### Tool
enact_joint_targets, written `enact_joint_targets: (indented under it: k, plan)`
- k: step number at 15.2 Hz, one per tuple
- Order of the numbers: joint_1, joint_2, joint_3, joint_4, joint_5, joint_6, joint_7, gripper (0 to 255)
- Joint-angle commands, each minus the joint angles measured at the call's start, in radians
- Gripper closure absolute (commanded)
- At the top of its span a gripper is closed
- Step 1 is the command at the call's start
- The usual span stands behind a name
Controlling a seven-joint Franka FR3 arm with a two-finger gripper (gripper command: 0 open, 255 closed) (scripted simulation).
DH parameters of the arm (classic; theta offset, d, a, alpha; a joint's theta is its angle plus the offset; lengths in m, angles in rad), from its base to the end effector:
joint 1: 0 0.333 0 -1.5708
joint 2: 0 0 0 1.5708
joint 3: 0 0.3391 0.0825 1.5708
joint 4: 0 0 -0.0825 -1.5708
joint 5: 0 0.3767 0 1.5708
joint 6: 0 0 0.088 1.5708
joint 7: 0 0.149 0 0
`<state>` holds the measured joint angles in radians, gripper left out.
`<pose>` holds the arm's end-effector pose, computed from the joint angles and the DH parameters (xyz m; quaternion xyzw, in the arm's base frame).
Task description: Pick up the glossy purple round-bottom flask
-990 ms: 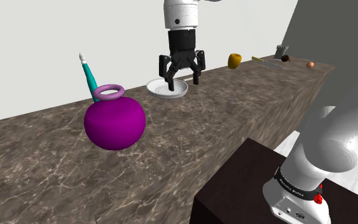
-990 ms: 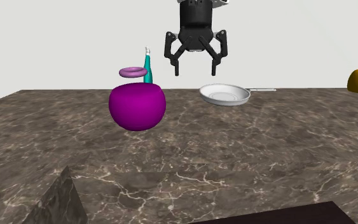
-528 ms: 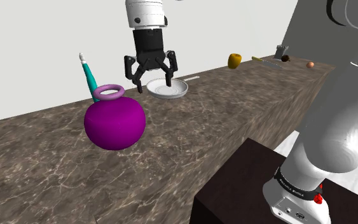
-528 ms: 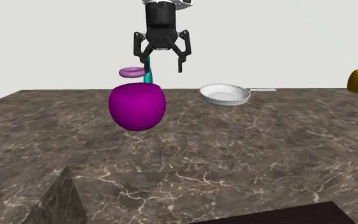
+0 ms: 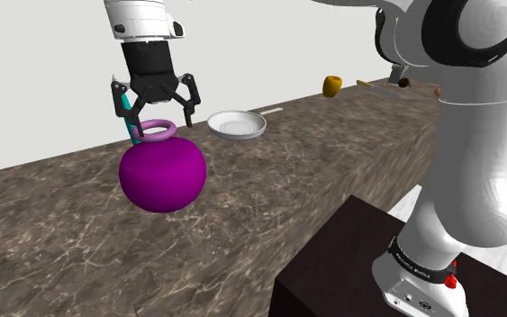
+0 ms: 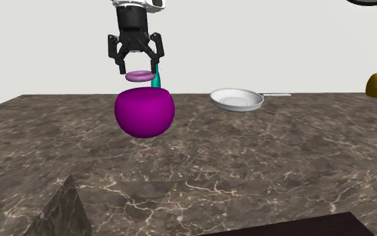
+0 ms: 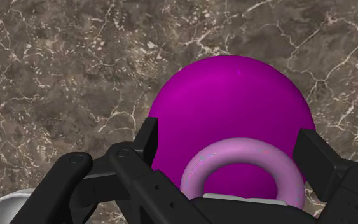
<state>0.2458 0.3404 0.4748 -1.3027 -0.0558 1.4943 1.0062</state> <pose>0.5096 0.3737 0.5386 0.9859 -0.1498 -0.0738 0.0106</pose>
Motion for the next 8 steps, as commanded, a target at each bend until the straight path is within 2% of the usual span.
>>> enact_joint_targets:
  k: [1,8]
  plan:
    - [0.043,0.094,-0.001,0.137,-0.039,-0.047,0.035,0]
    - [0.024,0.068,-0.005,0.002,-0.028,0.062,0.026,0]
